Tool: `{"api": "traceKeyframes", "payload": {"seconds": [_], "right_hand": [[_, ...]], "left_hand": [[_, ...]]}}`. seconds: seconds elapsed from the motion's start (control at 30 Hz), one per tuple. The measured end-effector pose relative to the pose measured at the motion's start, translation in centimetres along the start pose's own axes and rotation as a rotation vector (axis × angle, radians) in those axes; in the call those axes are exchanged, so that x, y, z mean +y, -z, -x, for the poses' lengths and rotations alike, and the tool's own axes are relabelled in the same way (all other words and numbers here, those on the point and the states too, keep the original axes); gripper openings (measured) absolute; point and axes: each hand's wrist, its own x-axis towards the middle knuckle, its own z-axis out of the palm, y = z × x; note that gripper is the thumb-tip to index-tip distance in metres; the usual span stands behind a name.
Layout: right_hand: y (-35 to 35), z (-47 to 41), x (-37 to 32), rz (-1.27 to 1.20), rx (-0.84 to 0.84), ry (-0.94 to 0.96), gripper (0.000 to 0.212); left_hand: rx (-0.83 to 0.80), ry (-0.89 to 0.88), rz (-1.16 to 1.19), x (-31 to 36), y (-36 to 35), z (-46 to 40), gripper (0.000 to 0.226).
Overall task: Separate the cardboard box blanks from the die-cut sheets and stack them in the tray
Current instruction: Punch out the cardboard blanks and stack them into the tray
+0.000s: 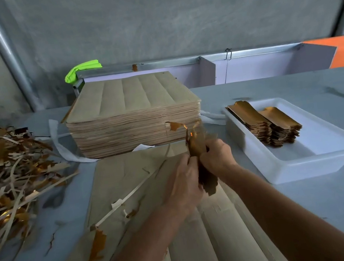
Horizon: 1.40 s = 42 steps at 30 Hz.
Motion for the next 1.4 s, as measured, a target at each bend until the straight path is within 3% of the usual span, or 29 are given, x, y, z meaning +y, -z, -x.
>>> {"api": "traceKeyframes", "payload": {"seconds": [0.2, 0.4, 0.63, 0.73, 0.8, 0.87, 0.93, 1.0, 1.07, 1.17, 1.23, 1.4], "right_hand": [[-1.1, 0.0, 1.3, -0.304, -0.091, -0.081, 0.016], [-1.7, 0.3, 1.4, -0.412, -0.08, -0.023, 0.02], [-2.1, 0.1, 1.0, -0.32, -0.047, 0.034, 0.04], [-2.2, 0.2, 1.2, -0.243, -0.02, 0.087, 0.026], [-2.1, 0.2, 1.2, -0.146, -0.006, 0.151, 0.016], [-2.2, 0.4, 1.1, -0.055, -0.004, 0.216, 0.017], [-2.4, 0.7, 0.9, 0.01, 0.01, 0.281, 0.017], [-2.5, 1.1, 0.6, 0.063, 0.04, 0.352, 0.018], [-2.8, 1.5, 0.5, 0.128, 0.065, 0.442, 0.017], [-3.2, 1.8, 0.5, 0.197, 0.086, 0.553, 0.011], [-3.1, 1.7, 0.8, 0.188, 0.084, 0.536, 0.011], [-2.0, 1.4, 1.2, -0.027, 0.091, 0.324, 0.015]], "left_hand": [[0.021, -0.002, 0.222, -0.8, -0.1, 0.8, 0.051], [-0.007, 0.038, 0.381, -1.3, -0.7, 1.1, 0.062], [0.014, -0.037, 0.431, -2.1, -1.0, 1.4, 0.071], [0.005, -0.053, 0.412, -2.5, -0.9, 1.5, 0.063], [0.124, -0.013, 0.319, -2.4, -0.1, 0.9, 0.047], [0.4, 0.015, 0.167, -2.2, 1.2, -0.9, 0.038], [0.563, 0.069, 0.078, -1.8, 3.0, -3.3, 0.056], [0.503, 0.161, 0.078, -1.5, 4.7, -5.7, 0.082], [0.319, 0.251, 0.035, -1.9, 5.7, -7.6, 0.091], [0.095, 0.238, -0.002, -2.8, 6.5, -9.3, 0.054], [0.105, 0.217, 0.072, -3.3, 6.6, -9.5, 0.026], [0.182, 0.241, -0.087, -5.8, 6.6, -9.2, 0.036]]}}
